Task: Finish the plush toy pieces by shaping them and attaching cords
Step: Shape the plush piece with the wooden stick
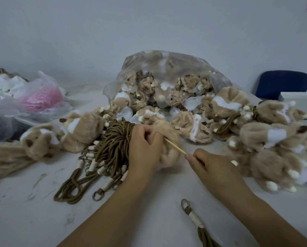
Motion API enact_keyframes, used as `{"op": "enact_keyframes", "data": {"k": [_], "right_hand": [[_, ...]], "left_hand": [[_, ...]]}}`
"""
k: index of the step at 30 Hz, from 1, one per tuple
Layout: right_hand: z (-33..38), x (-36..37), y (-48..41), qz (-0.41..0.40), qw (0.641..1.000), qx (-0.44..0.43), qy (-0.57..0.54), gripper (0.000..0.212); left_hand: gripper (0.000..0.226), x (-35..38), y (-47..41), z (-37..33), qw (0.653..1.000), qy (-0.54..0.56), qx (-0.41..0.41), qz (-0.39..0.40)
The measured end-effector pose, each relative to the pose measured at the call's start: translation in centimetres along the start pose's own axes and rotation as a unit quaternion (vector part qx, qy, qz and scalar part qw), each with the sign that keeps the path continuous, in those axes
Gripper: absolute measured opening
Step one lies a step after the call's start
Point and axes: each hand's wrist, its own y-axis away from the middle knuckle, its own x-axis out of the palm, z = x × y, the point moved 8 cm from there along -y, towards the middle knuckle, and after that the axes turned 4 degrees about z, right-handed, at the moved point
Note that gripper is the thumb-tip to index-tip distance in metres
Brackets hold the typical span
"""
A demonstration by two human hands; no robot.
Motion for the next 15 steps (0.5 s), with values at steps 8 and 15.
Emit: {"op": "enact_keyframes", "data": {"k": [8,15], "right_hand": [[-0.2,-0.5,0.0,-0.041,0.996,0.023,-0.073,0.055],[-1.2,0.3,-0.1,-0.03,0.991,0.064,-0.111,0.042]], "left_hand": [[0.015,1.2,0.7,-1.6,0.991,-0.08,0.093,0.046],[0.018,3.3,2.1,-3.2,0.971,-0.125,0.163,0.119]]}}
